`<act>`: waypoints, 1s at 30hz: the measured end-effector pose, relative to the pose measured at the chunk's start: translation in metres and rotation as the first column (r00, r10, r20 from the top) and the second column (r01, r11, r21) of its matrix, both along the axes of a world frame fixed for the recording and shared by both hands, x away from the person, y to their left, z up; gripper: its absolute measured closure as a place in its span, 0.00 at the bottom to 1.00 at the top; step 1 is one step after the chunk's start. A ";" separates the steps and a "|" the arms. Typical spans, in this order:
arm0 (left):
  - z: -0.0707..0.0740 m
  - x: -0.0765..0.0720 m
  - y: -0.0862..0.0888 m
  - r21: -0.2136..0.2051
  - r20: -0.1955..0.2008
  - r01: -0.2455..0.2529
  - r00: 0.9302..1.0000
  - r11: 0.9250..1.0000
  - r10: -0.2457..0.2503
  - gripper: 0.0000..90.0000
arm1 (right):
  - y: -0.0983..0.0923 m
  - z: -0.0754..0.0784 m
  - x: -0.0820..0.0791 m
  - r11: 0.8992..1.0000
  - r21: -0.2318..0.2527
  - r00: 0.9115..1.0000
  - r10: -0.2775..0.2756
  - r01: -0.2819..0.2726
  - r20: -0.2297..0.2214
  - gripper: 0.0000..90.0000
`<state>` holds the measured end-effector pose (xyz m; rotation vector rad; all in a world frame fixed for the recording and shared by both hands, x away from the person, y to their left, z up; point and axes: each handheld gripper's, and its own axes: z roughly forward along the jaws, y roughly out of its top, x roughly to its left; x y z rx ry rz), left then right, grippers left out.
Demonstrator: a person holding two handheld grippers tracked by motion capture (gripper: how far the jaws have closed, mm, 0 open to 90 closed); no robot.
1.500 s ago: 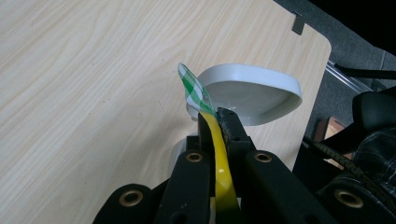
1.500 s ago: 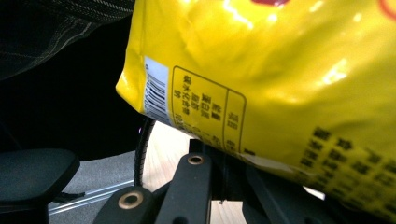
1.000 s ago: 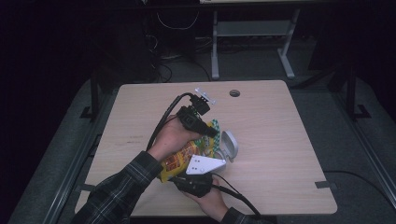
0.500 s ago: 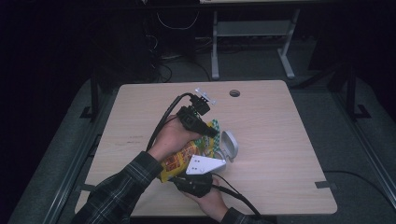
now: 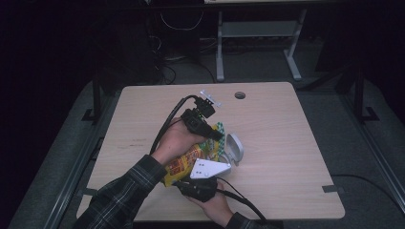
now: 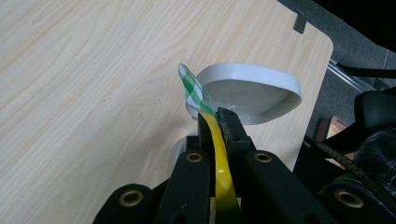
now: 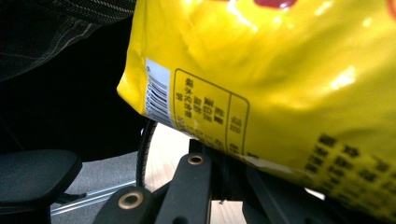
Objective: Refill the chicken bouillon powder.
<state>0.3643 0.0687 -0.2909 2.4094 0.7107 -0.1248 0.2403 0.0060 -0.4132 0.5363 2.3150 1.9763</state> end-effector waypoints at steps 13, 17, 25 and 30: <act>0.000 0.000 -0.002 0.008 0.001 -0.001 1.000 1.000 0.001 1.00 | 0.000 0.000 0.000 1.000 0.004 1.000 0.002 -0.002 0.003 1.00; 0.000 0.000 -0.002 0.010 0.001 0.001 1.000 1.000 -0.001 1.00 | 0.000 0.001 0.000 1.000 0.005 1.000 0.002 -0.002 0.003 1.00; 0.000 0.000 -0.003 0.012 -0.001 -0.005 1.000 1.000 0.005 1.00 | 0.000 0.001 0.000 1.000 0.006 1.000 0.003 -0.003 0.004 1.00; 0.000 0.000 -0.004 0.017 -0.002 -0.003 1.000 1.000 0.003 1.00 | 0.000 0.001 0.000 1.000 0.008 1.000 0.003 -0.003 0.008 1.00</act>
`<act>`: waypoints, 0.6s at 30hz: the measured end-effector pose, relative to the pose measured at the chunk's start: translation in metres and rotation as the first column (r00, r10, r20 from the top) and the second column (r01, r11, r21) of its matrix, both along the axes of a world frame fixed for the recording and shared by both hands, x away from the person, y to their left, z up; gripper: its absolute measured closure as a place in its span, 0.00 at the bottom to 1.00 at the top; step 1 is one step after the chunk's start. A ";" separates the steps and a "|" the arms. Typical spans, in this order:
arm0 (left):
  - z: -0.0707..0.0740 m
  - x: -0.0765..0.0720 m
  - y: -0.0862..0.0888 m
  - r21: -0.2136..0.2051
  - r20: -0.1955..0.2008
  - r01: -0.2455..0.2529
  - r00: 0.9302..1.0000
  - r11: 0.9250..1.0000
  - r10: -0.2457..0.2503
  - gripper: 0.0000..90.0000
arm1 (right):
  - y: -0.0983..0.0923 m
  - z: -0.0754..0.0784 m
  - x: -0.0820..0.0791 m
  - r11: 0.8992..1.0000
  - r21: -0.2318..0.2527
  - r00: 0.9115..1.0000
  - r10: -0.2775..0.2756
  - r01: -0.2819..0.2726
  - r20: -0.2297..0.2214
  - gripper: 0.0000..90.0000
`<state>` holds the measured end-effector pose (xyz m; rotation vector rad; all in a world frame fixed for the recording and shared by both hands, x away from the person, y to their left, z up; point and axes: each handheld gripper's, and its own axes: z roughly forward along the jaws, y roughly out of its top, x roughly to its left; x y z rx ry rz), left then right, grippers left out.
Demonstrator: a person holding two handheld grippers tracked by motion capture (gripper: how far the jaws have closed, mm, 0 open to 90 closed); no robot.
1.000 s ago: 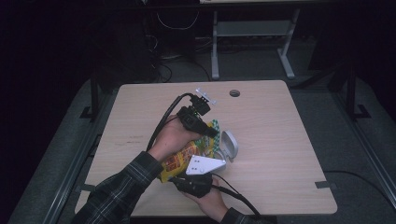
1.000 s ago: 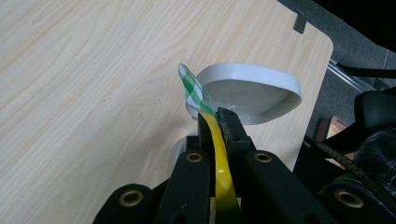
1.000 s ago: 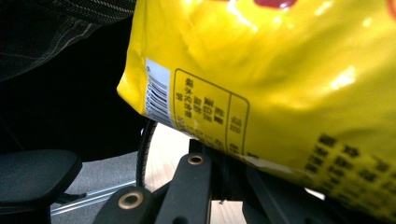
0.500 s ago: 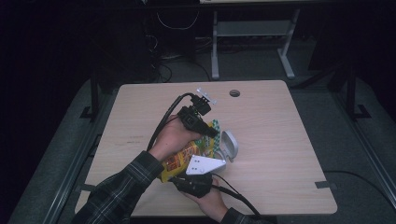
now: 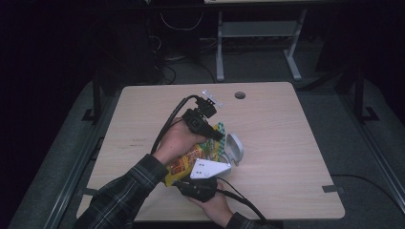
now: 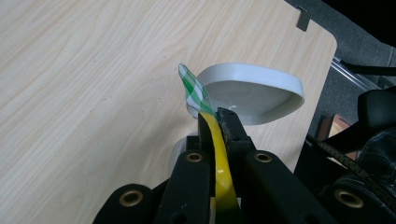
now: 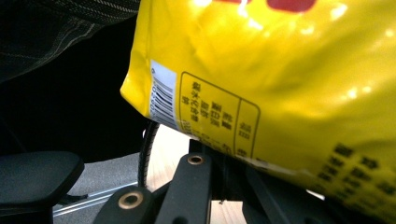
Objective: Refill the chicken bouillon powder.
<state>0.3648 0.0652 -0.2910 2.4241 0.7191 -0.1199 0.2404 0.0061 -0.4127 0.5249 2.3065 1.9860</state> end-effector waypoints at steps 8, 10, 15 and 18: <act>0.001 0.000 -0.002 0.007 0.001 0.001 1.000 1.000 -0.001 1.00 | 0.000 0.001 0.000 1.000 0.005 1.000 0.000 0.000 -0.001 1.00; 0.001 0.000 -0.002 0.008 0.000 0.000 1.000 1.000 0.000 1.00 | -0.001 0.001 0.000 1.000 0.005 1.000 0.001 -0.001 -0.004 1.00; 0.000 0.001 -0.002 0.009 -0.002 -0.001 1.000 1.000 0.001 1.00 | 0.000 0.001 0.000 1.000 0.007 1.000 0.000 0.000 -0.002 1.00; 0.000 0.001 -0.002 0.010 -0.003 0.000 1.000 1.000 0.000 1.00 | 0.000 0.001 0.000 1.000 0.007 1.000 0.001 -0.001 -0.002 1.00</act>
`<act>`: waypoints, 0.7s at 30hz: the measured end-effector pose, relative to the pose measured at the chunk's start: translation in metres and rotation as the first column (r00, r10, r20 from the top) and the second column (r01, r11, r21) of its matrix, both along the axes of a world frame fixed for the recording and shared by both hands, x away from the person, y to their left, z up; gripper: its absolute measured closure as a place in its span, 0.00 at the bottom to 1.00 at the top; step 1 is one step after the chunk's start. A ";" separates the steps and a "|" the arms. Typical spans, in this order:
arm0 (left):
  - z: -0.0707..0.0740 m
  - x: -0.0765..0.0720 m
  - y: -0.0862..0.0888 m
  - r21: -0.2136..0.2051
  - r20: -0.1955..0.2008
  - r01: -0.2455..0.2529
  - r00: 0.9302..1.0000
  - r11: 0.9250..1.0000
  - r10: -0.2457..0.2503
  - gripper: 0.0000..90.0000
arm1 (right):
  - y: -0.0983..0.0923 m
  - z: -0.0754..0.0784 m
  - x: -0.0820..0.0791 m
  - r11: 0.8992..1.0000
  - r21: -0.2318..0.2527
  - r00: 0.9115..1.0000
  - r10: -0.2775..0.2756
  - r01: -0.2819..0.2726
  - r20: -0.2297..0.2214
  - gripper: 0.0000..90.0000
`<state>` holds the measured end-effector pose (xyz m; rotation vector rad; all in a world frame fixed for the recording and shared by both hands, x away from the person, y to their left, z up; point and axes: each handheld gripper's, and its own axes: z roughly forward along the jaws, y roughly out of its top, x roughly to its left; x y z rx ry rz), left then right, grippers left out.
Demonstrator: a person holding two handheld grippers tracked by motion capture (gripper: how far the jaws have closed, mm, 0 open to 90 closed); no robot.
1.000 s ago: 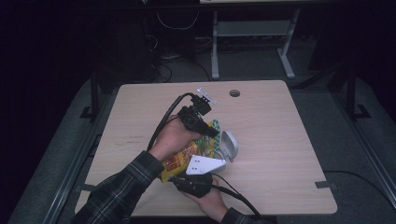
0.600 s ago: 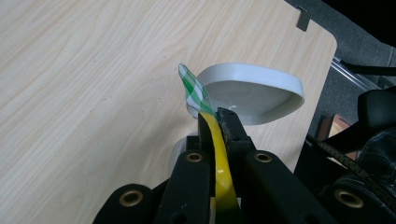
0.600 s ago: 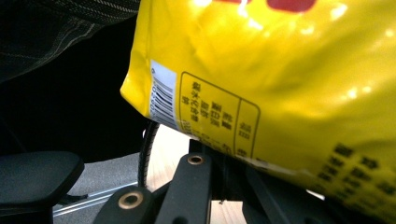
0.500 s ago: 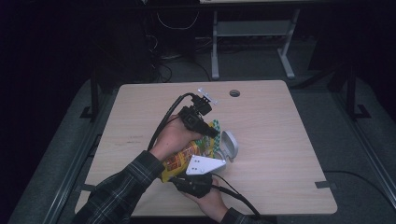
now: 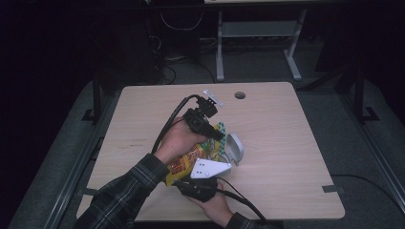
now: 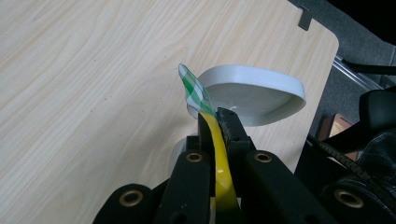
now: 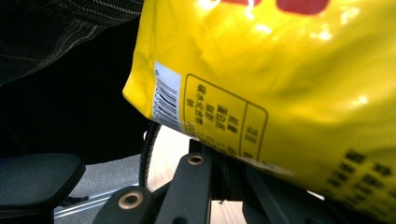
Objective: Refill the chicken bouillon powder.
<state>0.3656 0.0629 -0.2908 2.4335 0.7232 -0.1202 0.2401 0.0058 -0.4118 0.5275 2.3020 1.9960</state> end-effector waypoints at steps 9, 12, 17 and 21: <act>0.000 0.000 -0.001 0.005 0.002 -0.001 1.000 1.000 0.001 1.00 | 0.000 0.000 0.000 1.000 0.001 1.000 0.002 -0.002 -0.002 1.00; 0.000 0.000 -0.001 0.006 0.002 -0.001 1.000 1.000 0.001 1.00 | 0.000 0.000 0.000 1.000 0.001 1.000 0.002 -0.002 -0.002 1.00; 0.000 0.000 -0.001 0.005 0.001 -0.004 1.000 1.000 0.004 1.00 | 0.000 0.000 -0.001 1.000 0.002 1.000 0.002 -0.002 -0.002 1.00; 0.000 0.000 -0.001 0.006 0.002 -0.003 1.000 1.000 0.003 1.00 | 0.000 0.000 -0.001 1.000 0.002 1.000 0.003 -0.003 -0.002 1.00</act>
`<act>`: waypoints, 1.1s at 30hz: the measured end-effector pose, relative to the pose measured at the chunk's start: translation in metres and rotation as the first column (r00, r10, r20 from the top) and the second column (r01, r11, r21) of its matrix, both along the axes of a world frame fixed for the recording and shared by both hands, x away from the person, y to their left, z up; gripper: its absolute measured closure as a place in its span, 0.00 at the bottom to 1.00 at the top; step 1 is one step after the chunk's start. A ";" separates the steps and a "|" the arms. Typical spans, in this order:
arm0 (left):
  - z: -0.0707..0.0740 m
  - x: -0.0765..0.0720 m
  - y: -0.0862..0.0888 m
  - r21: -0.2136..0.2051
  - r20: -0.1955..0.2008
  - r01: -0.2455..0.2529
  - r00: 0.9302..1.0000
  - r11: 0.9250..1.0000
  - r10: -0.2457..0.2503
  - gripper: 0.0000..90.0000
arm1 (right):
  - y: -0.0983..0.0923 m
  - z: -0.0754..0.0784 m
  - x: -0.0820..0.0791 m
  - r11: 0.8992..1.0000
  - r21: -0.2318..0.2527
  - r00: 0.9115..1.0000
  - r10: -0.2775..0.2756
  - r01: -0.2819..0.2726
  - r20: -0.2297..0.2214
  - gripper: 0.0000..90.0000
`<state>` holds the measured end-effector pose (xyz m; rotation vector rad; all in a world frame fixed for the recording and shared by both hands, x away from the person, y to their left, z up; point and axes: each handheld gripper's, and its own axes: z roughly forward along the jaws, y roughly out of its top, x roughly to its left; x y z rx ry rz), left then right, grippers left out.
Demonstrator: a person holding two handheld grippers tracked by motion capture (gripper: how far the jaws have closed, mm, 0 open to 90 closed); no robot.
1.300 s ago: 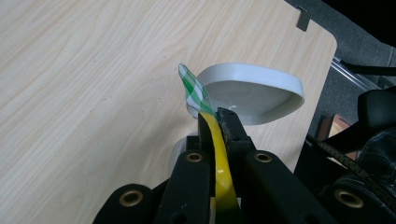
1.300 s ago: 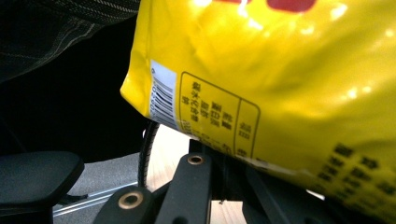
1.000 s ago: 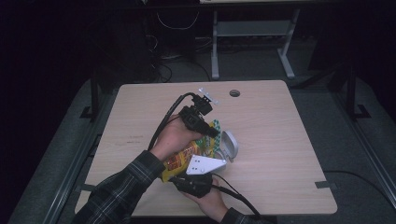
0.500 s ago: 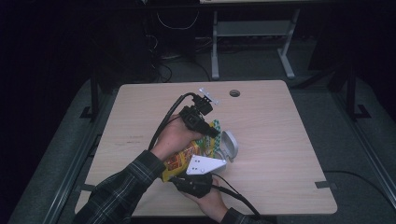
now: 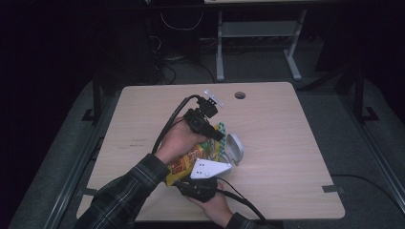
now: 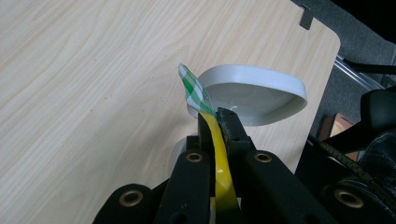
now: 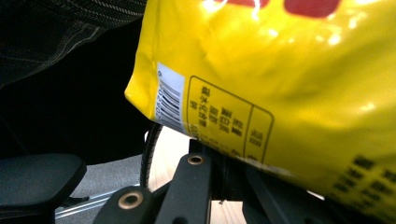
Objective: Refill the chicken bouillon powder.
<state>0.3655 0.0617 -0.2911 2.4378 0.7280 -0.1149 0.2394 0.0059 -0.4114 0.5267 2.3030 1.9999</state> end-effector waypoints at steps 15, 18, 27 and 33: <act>-0.001 0.000 -0.002 0.006 0.001 -0.001 1.000 1.000 0.001 1.00 | 0.000 0.000 0.000 1.000 0.006 1.000 0.001 -0.001 -0.004 1.00; -0.001 0.000 -0.002 0.005 0.001 -0.001 1.000 1.000 0.001 1.00 | 0.000 0.000 0.000 1.000 0.007 1.000 0.001 -0.001 -0.004 1.00; -0.001 0.000 -0.002 0.006 0.000 -0.002 1.000 1.000 0.002 1.00 | 0.000 0.001 0.000 1.000 0.007 1.000 0.003 -0.003 -0.003 1.00; -0.001 0.000 -0.003 0.009 -0.002 -0.003 1.000 1.000 0.003 1.00 | 0.000 0.001 0.000 1.000 0.008 1.000 0.003 -0.003 -0.003 1.00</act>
